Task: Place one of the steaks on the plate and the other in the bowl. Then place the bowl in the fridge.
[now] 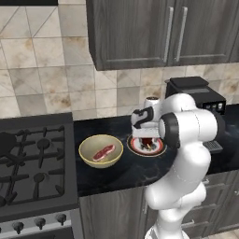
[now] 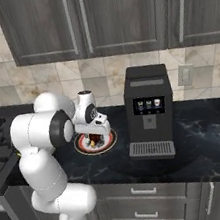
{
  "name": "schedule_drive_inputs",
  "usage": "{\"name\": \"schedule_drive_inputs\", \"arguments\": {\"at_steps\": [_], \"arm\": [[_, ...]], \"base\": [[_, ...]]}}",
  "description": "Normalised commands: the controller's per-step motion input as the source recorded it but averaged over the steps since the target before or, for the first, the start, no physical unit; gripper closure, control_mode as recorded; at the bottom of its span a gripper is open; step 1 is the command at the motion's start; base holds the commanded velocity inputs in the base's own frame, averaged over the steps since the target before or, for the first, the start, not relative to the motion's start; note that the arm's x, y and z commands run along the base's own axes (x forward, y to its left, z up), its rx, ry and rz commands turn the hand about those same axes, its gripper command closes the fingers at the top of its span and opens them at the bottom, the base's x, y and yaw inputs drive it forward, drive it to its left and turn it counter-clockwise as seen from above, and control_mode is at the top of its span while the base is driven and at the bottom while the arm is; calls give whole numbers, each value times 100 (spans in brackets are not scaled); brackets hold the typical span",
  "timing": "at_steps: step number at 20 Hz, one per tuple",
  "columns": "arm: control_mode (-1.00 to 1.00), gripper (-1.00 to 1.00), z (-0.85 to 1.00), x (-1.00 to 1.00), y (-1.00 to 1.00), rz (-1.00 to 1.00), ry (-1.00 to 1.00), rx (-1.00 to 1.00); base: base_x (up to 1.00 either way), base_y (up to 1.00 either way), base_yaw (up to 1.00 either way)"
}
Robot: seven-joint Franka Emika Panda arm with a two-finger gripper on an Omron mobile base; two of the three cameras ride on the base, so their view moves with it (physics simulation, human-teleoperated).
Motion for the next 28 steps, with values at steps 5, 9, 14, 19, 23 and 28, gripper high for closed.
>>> {"name": "schedule_drive_inputs", "arguments": {"at_steps": [5, 9, 14, 19, 23, 28], "arm": [[-100, -100, 55, -42, 7, 0, -16, 0], [-100, -100, 49, -97, 0, 1, -8, 0], [-100, -100, 73, -100, 5, 0, -5, 0], [-100, -100, 43, -94, 27, 0, 0, 0], [-100, -100, -1, -6, 3, 0, 0, 0], [100, -100, 0, 0, 0, 0, 0, 0]], "base": [[0, 0, 0], [0, 0, 0], [0, 0, 0], [0, 0, 0], [0, 0, 0], [-19, 0, -25]]}}
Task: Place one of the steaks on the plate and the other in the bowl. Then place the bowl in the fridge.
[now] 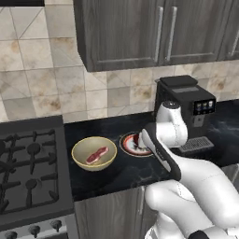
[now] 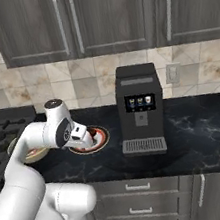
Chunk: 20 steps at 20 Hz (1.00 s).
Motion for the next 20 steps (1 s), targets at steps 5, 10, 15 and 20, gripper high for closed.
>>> {"name": "schedule_drive_inputs", "arguments": {"at_steps": [5, 10, 15, 20], "arm": [[100, -100, 0, 0, 0, 0, 0, 0], [100, -100, 0, 0, 0, 0, 0, 0], [100, -100, 0, 0, 0, 0, 0, 0], [100, -100, 0, 0, 0, 0, 0, 0]], "base": [[-55, -16, -71], [-34, -47, -71], [-3, -45, -81], [0, -36, -87]]}}
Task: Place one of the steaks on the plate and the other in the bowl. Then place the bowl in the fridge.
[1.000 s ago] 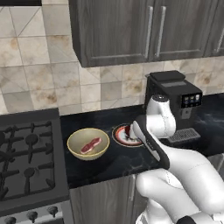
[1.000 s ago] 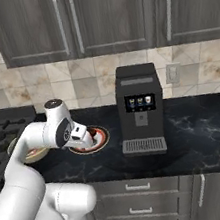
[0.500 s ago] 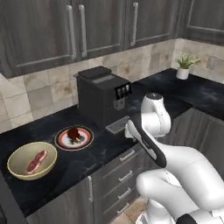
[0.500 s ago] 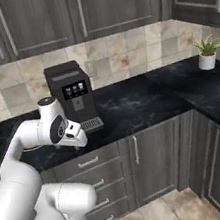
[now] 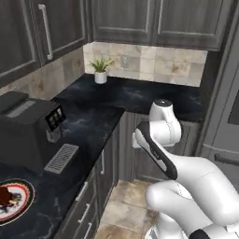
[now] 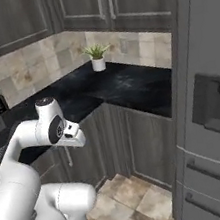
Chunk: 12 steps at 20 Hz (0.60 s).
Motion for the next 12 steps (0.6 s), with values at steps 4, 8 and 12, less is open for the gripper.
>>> {"name": "schedule_drive_inputs", "arguments": {"at_steps": [4, 8, 12], "arm": [[100, -100, 0, 0, 0, 0, 0, 0], [100, -100, 0, 0, 0, 0, 0, 0], [100, -100, 0, 0, 0, 0, 0, 0]], "base": [[0, -39, -86], [4, -70, -75], [34, -60, -64]]}}
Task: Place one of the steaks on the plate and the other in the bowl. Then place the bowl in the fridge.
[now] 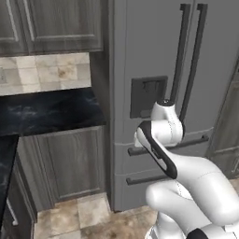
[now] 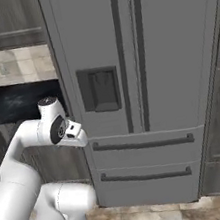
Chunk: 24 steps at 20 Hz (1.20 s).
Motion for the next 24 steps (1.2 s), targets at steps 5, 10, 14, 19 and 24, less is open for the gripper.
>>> {"name": "schedule_drive_inputs", "arguments": {"at_steps": [5, 10, 14, 19, 24], "arm": [[100, -100, 0, 0, 0, 0, 0, 0], [100, -100, 0, 0, 0, 0, 0, 0], [100, -100, 0, 0, 0, 0, 0, 0], [100, -100, 0, 0, 0, 0, 0, 0], [100, -100, 0, 0, 0, 0, 0, 0]], "base": [[23, -38, -23], [17, -53, 18], [9, -53, 37], [11, -44, 30], [16, -45, -3]]}}
